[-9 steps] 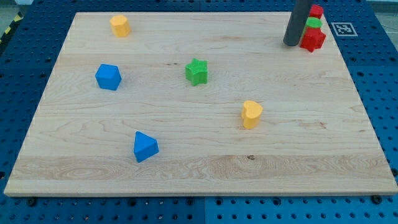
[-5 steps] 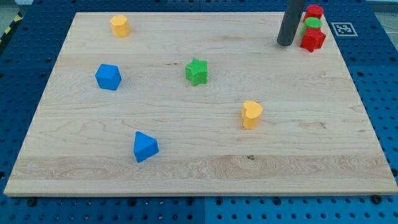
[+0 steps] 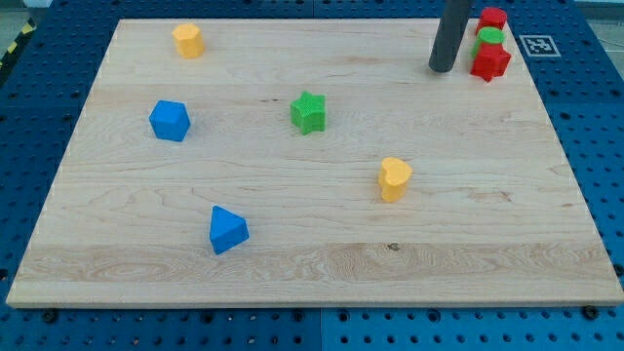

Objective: Move your arm diagonally left of the green star

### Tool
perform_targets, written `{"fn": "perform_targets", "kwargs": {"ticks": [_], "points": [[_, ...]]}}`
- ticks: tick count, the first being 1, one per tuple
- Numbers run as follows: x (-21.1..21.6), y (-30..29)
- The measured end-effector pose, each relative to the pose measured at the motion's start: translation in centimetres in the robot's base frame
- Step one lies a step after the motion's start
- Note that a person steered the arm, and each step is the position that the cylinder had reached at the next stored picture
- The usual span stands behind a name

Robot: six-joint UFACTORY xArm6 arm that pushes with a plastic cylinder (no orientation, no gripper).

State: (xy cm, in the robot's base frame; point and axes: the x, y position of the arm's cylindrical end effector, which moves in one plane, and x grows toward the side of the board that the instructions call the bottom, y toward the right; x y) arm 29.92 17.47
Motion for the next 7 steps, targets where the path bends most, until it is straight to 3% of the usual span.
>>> {"fn": "perform_targets", "kwargs": {"ticks": [3,7], "points": [[0.0,-1.9],[-0.9,-15.3]]}}
